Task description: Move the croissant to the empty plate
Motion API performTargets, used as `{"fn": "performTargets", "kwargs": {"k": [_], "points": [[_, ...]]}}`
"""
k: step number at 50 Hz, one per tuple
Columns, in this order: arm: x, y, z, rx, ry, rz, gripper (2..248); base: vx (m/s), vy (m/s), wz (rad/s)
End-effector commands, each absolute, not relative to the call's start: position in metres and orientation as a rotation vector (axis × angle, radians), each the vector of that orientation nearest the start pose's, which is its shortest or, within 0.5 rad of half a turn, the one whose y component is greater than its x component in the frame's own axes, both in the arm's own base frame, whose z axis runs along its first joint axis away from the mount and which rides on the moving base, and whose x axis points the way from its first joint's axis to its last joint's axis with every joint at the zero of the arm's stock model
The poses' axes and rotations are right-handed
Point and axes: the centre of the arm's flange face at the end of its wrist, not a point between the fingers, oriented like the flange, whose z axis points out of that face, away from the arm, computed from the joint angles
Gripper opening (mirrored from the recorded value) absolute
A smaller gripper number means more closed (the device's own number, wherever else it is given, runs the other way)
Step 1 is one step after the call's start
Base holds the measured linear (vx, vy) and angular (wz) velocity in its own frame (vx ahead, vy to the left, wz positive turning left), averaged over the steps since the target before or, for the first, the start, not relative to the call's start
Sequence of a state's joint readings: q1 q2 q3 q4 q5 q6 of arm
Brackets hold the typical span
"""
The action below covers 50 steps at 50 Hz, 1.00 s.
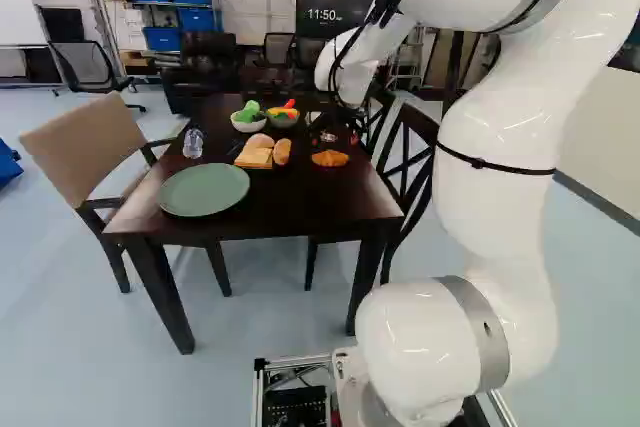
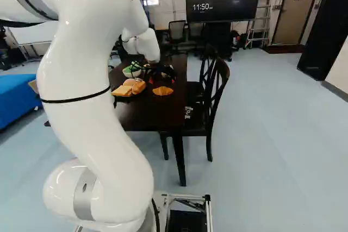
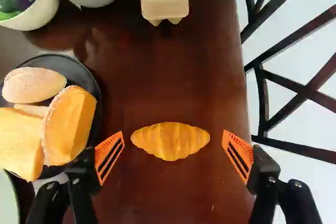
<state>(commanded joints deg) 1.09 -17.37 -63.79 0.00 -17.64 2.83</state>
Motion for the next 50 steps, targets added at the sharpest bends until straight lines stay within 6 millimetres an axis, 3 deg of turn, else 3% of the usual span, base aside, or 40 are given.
{"fn": "performTargets", "kwargs": {"k": [50], "points": [[0.5717,0.0109,0.4724,-2.801,0.791,-0.715,247,0.000,0.000,0.000]]}}
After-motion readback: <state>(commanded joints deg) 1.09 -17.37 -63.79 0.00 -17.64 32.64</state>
